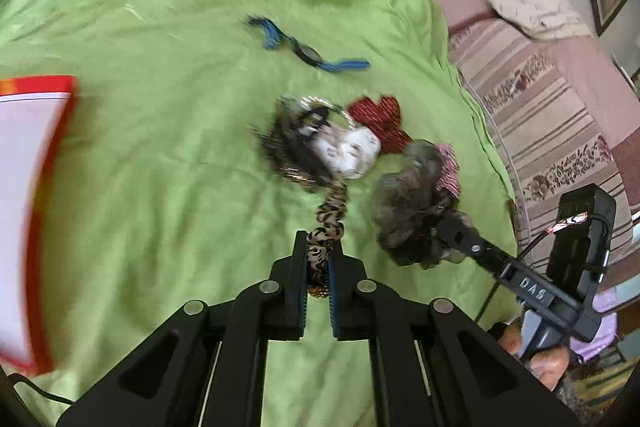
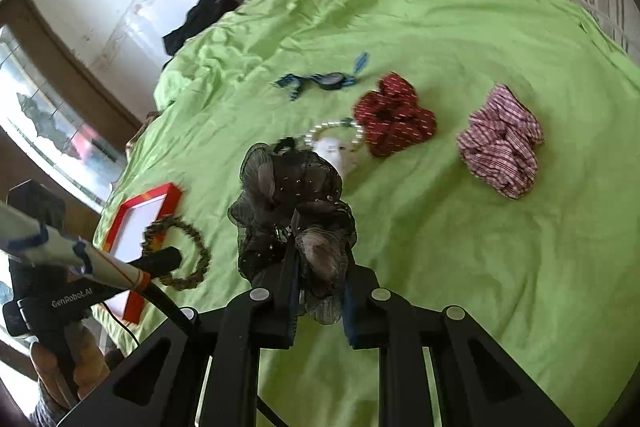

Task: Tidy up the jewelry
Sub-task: 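Grasp the leopard-print hair tie with left tool while right tool grasps grey sheer scrunchie, then carry the leopard hair tie to the tray with left tool while right tool drops grey scrunchie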

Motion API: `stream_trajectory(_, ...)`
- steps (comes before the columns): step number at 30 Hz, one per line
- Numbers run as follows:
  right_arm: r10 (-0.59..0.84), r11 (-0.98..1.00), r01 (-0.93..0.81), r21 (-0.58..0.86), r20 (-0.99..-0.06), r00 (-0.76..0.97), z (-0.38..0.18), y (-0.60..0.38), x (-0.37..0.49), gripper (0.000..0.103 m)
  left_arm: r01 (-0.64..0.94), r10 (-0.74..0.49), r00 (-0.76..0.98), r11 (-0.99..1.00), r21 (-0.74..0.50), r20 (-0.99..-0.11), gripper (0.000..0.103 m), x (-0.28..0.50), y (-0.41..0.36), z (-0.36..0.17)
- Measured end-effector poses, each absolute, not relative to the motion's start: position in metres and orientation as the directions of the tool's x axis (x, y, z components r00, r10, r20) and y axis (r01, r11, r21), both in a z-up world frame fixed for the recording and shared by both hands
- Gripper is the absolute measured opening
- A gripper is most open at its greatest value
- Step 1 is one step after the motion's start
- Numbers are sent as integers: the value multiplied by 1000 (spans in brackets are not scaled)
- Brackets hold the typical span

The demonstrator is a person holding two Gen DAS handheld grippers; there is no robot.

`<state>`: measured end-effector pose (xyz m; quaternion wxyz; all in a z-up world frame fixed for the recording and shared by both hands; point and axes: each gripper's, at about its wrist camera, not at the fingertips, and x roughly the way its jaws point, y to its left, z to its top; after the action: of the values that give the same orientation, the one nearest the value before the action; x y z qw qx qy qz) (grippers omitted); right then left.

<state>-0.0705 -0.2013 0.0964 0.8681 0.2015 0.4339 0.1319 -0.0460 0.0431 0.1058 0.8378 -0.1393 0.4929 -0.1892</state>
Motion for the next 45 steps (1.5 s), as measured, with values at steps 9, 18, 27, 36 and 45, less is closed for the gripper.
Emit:
stream_trajectory(9,486,869,-199,453,-704,518,120,-123,-67,18,-10,-257,575,947,-321,-777,7,-80,158,127)
stream_trajectory(18,567,823,-324,466,-708,420,131,-4,-18,18,-167,-136,580,945,-281,-803,7,-37,273,116)
stream_trajectory(27,569,813,-368,451,-751,335,103,106,55,18,-328,-97,509,897,-297,-855,7,35,368,79)
stream_trajectory(36,529,835,-355,421,-791,306,69,137,90,30,-375,-51,502,886,-271,-863,10,53,395,64)
stream_trajectory(45,509,847,-382,370,-775,376,89,130,79,56,-386,-18,542,882,-269,-840,41,25,390,87)
